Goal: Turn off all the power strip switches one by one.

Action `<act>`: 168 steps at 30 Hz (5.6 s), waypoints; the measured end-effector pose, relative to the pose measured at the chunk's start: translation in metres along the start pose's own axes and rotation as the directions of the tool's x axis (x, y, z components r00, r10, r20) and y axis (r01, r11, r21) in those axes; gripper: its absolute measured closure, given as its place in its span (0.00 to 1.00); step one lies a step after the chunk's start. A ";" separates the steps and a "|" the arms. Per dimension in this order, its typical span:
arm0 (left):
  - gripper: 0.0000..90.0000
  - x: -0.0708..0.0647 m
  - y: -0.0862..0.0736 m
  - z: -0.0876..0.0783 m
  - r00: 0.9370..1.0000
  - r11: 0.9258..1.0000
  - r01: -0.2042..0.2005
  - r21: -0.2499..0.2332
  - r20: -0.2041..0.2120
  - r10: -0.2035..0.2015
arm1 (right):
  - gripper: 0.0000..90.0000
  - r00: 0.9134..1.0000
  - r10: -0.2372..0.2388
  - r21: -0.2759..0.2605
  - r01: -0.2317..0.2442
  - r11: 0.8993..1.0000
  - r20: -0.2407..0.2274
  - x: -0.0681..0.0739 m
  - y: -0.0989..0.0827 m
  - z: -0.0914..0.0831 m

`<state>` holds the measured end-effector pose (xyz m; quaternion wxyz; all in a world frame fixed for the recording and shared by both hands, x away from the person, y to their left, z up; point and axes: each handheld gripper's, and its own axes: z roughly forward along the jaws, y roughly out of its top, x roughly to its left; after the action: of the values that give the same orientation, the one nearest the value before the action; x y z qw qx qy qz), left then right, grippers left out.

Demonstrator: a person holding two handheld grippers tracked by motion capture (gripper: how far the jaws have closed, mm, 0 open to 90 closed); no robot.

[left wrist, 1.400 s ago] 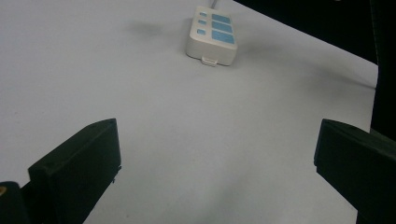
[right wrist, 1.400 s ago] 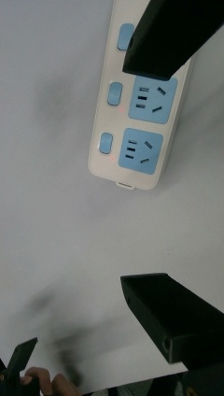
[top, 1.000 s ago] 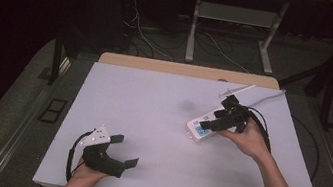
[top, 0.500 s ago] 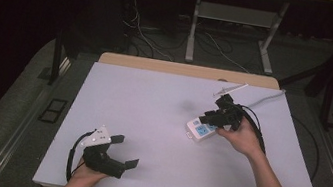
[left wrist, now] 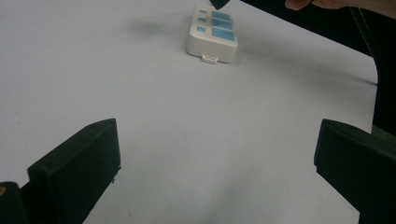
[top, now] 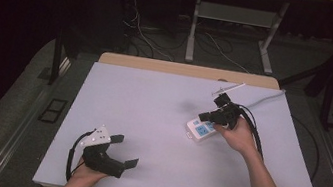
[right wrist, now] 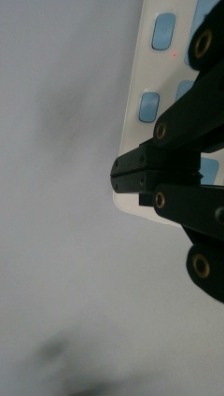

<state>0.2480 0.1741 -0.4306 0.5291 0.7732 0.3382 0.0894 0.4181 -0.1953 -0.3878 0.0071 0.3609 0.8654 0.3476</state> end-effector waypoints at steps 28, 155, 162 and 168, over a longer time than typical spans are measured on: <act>0.00 0.002 0.000 0.000 1.000 1.000 -0.005 0.004 -0.001 0.005 | 1.00 0.998 0.043 0.002 -0.043 0.999 -0.035 -0.013 -0.004 0.028; 0.00 0.005 0.000 -0.002 1.000 1.000 -0.014 0.005 0.002 0.014 | 1.00 0.997 0.076 0.048 -0.075 0.996 -0.029 -0.051 0.001 0.018; 0.00 0.005 0.000 -0.002 1.000 1.000 -0.014 0.007 0.002 0.014 | 1.00 0.997 0.078 0.046 -0.076 0.996 -0.028 -0.050 -0.002 0.019; 0.00 0.004 0.000 -0.001 1.000 1.000 -0.016 0.012 0.004 0.016 | 1.00 0.998 0.061 0.030 -0.060 0.998 -0.015 -0.048 -0.004 0.019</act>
<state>0.2503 0.1776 -0.4309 0.5244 0.7792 0.3312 0.0901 0.4562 -0.2163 -0.4161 -0.0158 0.3842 0.8591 0.3377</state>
